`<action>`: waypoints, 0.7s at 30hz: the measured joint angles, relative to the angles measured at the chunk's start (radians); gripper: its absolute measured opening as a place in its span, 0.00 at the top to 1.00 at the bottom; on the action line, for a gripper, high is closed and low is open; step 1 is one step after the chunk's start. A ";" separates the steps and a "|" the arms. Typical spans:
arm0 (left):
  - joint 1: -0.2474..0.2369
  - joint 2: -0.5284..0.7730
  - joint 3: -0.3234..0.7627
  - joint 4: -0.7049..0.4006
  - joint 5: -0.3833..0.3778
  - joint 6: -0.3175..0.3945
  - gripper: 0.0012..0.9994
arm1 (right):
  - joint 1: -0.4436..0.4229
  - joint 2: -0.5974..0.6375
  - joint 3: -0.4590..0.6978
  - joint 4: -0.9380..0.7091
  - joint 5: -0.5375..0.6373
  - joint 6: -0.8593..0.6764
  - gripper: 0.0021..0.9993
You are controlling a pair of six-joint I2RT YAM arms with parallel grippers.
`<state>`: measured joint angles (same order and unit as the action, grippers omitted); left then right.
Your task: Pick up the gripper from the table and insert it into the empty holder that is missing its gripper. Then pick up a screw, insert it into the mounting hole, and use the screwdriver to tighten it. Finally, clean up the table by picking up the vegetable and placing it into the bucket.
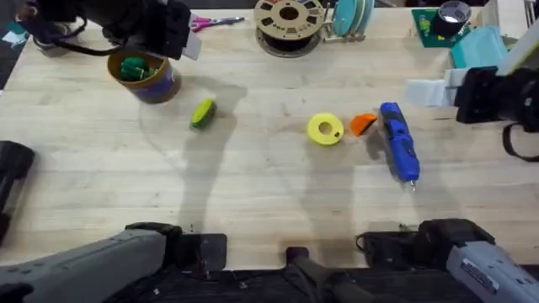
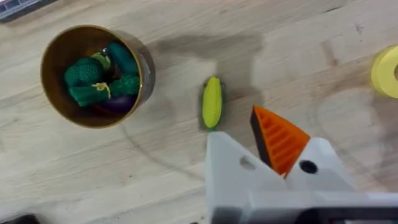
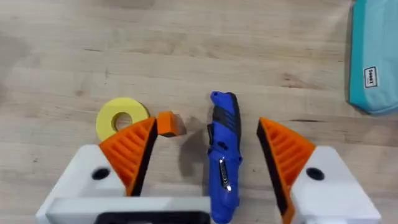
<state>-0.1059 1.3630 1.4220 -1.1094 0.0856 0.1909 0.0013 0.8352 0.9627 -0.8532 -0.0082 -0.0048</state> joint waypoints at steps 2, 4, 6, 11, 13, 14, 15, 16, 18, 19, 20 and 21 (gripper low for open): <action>0.000 0.000 0.000 -0.002 0.000 0.000 0.99 | 0.000 0.000 0.000 0.000 0.000 0.000 0.00; 0.000 0.000 0.000 -0.002 0.000 0.000 0.99 | 0.000 0.000 0.000 0.000 0.000 0.000 0.00; 0.000 0.000 0.000 -0.002 0.000 0.004 0.81 | 0.000 0.000 0.000 0.000 0.000 0.000 0.00; 0.000 0.000 0.000 -0.002 0.000 0.000 0.06 | 0.000 0.000 0.000 0.000 0.000 0.000 0.00; 0.000 0.000 0.000 -0.002 0.000 0.003 0.02 | 0.000 0.000 0.000 0.000 0.000 0.000 0.00; 0.000 0.000 0.000 -0.002 0.000 0.003 0.02 | 0.000 0.000 0.000 0.000 0.000 0.000 0.00; 0.000 0.000 0.000 -0.002 0.000 0.003 0.01 | 0.000 0.000 0.000 0.000 0.000 0.000 0.00; 0.000 0.000 0.000 -0.002 0.000 0.003 0.01 | 0.000 0.000 0.000 0.000 0.000 0.000 0.00; 0.000 0.000 0.000 0.000 0.000 0.003 0.01 | 0.000 0.000 0.000 0.000 0.000 0.000 0.00; 0.000 0.000 0.000 0.003 0.000 0.003 0.01 | 0.000 0.000 0.000 0.000 0.000 0.000 0.00; 0.000 0.000 0.000 0.009 0.000 0.003 0.01 | 0.000 0.000 0.000 0.000 0.000 0.000 0.00; 0.000 0.000 0.000 0.015 0.000 0.003 0.01 | 0.000 0.000 0.000 0.000 0.000 0.000 0.00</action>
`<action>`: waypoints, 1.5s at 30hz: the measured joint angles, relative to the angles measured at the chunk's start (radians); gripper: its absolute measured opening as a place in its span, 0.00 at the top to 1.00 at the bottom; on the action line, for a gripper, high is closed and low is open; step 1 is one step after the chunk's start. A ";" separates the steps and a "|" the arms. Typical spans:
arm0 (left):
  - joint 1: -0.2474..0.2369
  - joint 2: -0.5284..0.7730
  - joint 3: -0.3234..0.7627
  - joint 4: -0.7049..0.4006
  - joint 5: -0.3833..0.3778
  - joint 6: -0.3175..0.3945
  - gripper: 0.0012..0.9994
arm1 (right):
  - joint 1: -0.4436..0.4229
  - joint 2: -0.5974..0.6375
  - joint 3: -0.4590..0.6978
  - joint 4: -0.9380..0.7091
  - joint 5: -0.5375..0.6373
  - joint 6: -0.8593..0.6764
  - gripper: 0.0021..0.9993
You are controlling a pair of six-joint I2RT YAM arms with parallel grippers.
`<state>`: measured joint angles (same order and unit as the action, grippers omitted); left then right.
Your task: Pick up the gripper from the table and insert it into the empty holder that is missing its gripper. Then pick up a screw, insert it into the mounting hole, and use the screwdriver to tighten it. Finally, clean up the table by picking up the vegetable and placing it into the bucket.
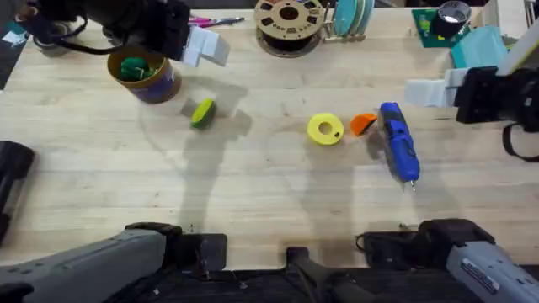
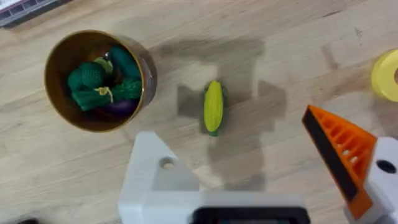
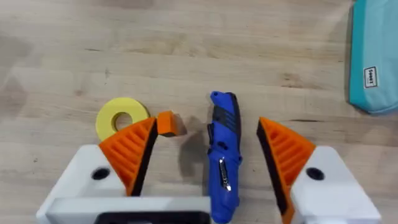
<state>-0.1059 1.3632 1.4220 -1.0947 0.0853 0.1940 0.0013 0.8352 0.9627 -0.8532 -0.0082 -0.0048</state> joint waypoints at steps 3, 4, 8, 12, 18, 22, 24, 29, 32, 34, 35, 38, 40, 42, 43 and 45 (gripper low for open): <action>0.000 0.000 0.000 0.015 0.000 0.000 0.01 | 0.000 0.000 0.000 0.000 0.000 0.000 0.00; 0.000 0.000 0.000 0.014 0.000 0.000 0.01 | 0.000 0.000 0.000 0.000 0.000 0.000 0.00; 0.000 0.000 0.000 0.026 0.000 0.000 0.01 | 0.000 0.000 0.000 0.000 0.000 0.000 0.00; 0.000 0.000 0.000 0.118 0.000 0.000 0.01 | 0.000 0.000 0.000 0.000 0.000 0.000 0.00; 0.000 0.000 0.000 0.242 0.000 0.000 0.01 | 0.000 0.000 0.000 0.000 0.000 0.000 0.00; 0.000 0.000 0.000 0.253 -0.003 0.000 0.01 | 0.000 0.000 0.000 0.000 0.000 -0.001 0.00; 0.000 0.000 0.000 0.253 -0.004 0.000 0.01 | 0.000 0.000 0.000 0.000 0.000 -0.001 0.00; 0.002 -0.002 0.000 0.254 -0.007 0.000 0.01 | 0.000 0.000 0.000 0.000 0.000 -0.003 0.00; 0.004 -0.023 -0.010 0.277 -0.008 0.001 0.01 | 0.000 0.000 0.000 0.000 0.000 -0.003 0.00; 0.006 -0.060 -0.032 0.301 -0.007 0.004 0.01 | 0.000 0.000 0.000 0.000 0.000 -0.003 0.00; 0.007 -0.087 -0.049 0.319 -0.008 0.005 0.01 | 0.000 0.000 0.000 0.000 0.000 -0.003 0.00; 0.009 -0.176 -0.122 0.391 -0.008 0.008 0.01 | 0.000 0.000 0.000 0.000 0.000 -0.003 0.00; 0.010 -0.237 -0.185 0.449 -0.008 0.008 0.01 | 0.000 0.000 0.000 0.000 0.000 -0.003 0.00; 0.010 -0.302 -0.262 0.511 -0.008 0.008 0.01 | 0.000 0.000 0.000 0.000 0.000 -0.003 0.00; 0.010 -0.334 -0.304 0.546 -0.007 0.009 0.01 | 0.000 0.000 0.000 0.000 0.000 -0.003 0.00; 0.010 -0.391 -0.384 0.605 -0.008 0.008 0.01 | 0.000 0.000 0.000 0.000 0.000 -0.003 0.00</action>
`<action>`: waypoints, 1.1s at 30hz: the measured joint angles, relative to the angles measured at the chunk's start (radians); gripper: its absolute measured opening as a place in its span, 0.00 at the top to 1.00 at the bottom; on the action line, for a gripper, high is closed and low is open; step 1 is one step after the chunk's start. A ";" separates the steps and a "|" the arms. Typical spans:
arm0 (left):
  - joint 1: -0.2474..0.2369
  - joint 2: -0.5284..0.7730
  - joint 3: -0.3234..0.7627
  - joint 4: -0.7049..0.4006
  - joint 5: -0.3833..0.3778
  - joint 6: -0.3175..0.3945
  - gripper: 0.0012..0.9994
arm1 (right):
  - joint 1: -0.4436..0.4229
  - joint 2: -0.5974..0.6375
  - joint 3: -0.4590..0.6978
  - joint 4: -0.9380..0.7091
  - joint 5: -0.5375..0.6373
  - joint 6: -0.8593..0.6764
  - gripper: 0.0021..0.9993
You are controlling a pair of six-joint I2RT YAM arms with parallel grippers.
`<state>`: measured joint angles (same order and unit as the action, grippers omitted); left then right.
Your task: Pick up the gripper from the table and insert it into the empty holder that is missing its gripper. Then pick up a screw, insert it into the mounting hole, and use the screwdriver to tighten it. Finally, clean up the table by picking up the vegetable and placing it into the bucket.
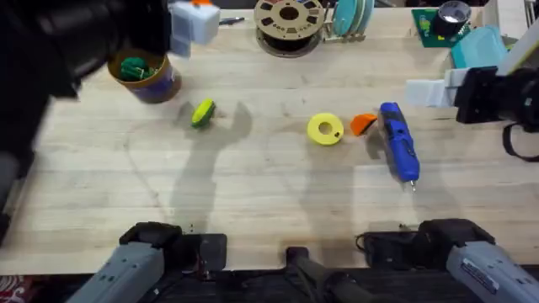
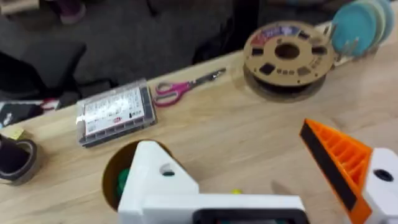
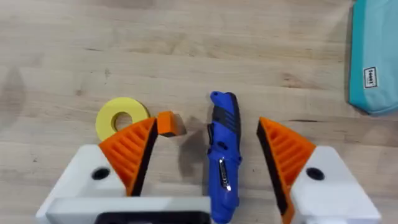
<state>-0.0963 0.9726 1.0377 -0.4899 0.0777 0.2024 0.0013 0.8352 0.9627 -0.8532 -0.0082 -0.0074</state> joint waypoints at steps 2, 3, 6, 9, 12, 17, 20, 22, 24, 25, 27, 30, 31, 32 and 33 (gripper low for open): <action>0.000 -0.063 -0.090 0.064 0.000 0.000 0.01 | 0.000 0.000 0.000 0.000 0.000 0.000 0.00; 0.000 -0.096 -0.135 0.094 0.000 0.000 0.01 | 0.000 0.000 0.000 0.000 0.000 0.000 0.00; 0.000 -0.190 -0.257 0.180 0.000 0.000 0.01 | 0.000 0.000 0.000 0.000 0.000 0.000 0.00; 0.010 -0.295 -0.379 0.273 0.002 0.000 0.01 | 0.000 0.000 0.000 0.000 0.000 0.000 0.00; 0.035 -0.384 -0.480 0.352 0.013 0.000 0.01 | 0.000 0.000 0.000 0.000 0.000 0.000 0.00; 0.081 -0.502 -0.623 0.436 0.074 0.000 0.01 | 0.000 0.000 0.000 0.000 0.000 0.000 0.00; 0.097 -0.578 -0.709 0.479 0.108 -0.020 0.01 | 0.000 0.000 0.000 0.000 0.000 0.000 0.00; 0.099 -0.625 -0.757 0.506 0.119 -0.043 0.01 | 0.000 0.000 0.000 0.000 0.000 0.000 0.00; 0.099 -0.669 -0.798 0.531 0.130 -0.071 0.01 | 0.000 0.000 0.000 0.000 0.000 0.000 0.00; 0.099 -0.690 -0.815 0.536 0.139 -0.083 0.01 | 0.000 0.000 0.000 0.000 0.000 0.000 0.00; 0.099 -0.731 -0.849 0.542 0.163 -0.103 0.01 | 0.000 0.000 0.000 0.000 0.000 0.000 0.00; 0.099 -0.780 -0.888 0.546 0.215 -0.118 0.01 | 0.000 0.000 0.000 0.000 0.000 0.000 0.00; 0.099 -0.795 -0.899 0.547 0.237 -0.121 0.01 | 0.000 0.000 0.000 0.000 0.000 0.000 0.00; 0.099 -0.809 -0.908 0.547 0.258 -0.125 0.01 | 0.000 0.000 0.000 0.000 0.000 0.000 0.00; 0.099 -0.820 -0.915 0.547 0.281 -0.127 0.01 | 0.000 0.000 0.000 0.000 0.000 0.000 0.00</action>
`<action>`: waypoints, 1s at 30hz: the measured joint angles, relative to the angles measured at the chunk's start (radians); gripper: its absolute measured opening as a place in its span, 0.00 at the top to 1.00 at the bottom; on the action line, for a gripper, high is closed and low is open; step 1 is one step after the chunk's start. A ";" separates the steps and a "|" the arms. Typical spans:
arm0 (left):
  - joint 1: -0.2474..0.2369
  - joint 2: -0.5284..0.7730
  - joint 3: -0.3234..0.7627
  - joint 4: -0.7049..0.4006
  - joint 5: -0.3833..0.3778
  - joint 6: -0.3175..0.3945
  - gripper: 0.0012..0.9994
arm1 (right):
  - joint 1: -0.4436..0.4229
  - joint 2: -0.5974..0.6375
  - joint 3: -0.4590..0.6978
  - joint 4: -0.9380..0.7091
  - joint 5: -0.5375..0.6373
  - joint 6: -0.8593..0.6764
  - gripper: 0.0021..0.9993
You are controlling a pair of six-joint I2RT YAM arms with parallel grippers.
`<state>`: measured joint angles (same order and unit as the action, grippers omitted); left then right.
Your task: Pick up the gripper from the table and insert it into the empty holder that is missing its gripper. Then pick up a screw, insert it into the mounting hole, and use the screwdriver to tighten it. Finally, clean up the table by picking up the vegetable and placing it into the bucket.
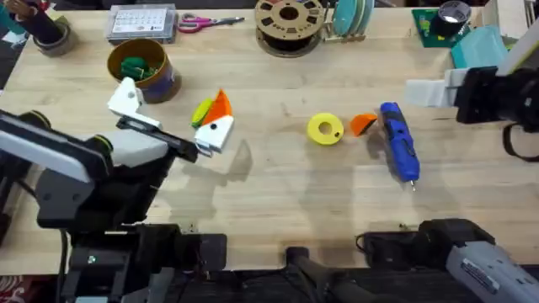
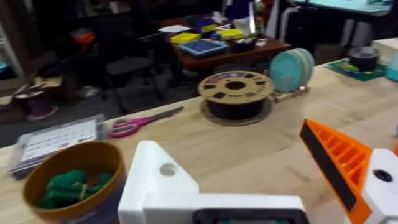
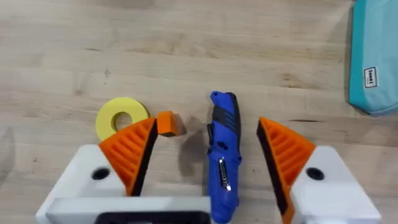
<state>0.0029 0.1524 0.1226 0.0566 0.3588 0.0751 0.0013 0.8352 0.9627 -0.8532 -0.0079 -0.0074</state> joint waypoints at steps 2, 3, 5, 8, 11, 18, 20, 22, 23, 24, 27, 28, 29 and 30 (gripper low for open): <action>0.000 -0.022 -0.012 0.000 0.051 -0.003 0.01 | 0.000 0.000 0.000 0.000 0.000 0.000 0.00; 0.000 -0.032 -0.018 0.001 0.078 -0.005 0.01 | 0.000 0.000 0.000 0.000 0.000 0.000 0.00; 0.000 -0.052 -0.028 0.000 0.127 -0.005 0.01 | 0.000 0.000 0.000 0.000 0.000 0.000 0.00; 0.000 -0.086 -0.046 0.001 0.209 -0.005 0.01 | 0.000 0.000 0.000 0.000 0.000 0.000 0.00; 0.000 -0.106 -0.060 0.001 0.283 -0.006 0.01 | 0.000 0.000 0.000 0.000 0.000 0.000 0.00; 0.000 -0.127 -0.095 0.001 0.466 -0.006 0.01 | 0.000 0.000 0.000 0.000 0.000 0.000 0.00; 0.000 -0.129 -0.098 -0.004 0.524 -0.006 0.01 | 0.000 0.000 0.000 0.000 0.000 0.000 0.00; 0.000 -0.129 -0.098 -0.008 0.583 -0.006 0.01 | 0.000 0.000 0.000 0.000 0.000 0.000 0.00; 0.000 -0.129 -0.098 -0.009 0.612 -0.006 0.01 | 0.000 0.000 0.000 0.000 0.000 0.000 0.00; 0.000 -0.129 -0.098 -0.010 0.637 -0.006 0.01 | 0.000 0.000 0.000 0.000 0.000 0.000 0.00; 0.000 -0.129 -0.098 -0.034 0.691 -0.007 0.01 | 0.000 0.000 0.000 0.000 0.000 0.000 0.00; 0.000 -0.129 -0.098 -0.052 0.704 -0.007 0.01 | 0.000 0.000 0.000 0.000 0.000 0.000 0.00; 0.000 -0.129 -0.098 -0.069 0.715 -0.009 0.01 | 0.000 0.000 0.000 0.000 0.000 0.000 0.00; 0.000 -0.129 -0.099 -0.080 0.721 -0.009 0.01 | 0.000 0.000 0.000 0.000 0.000 0.000 0.00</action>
<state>0.0026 0.0231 0.0238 -0.0238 1.0798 0.0664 0.0013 0.8352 0.9627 -0.8532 -0.0080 -0.0074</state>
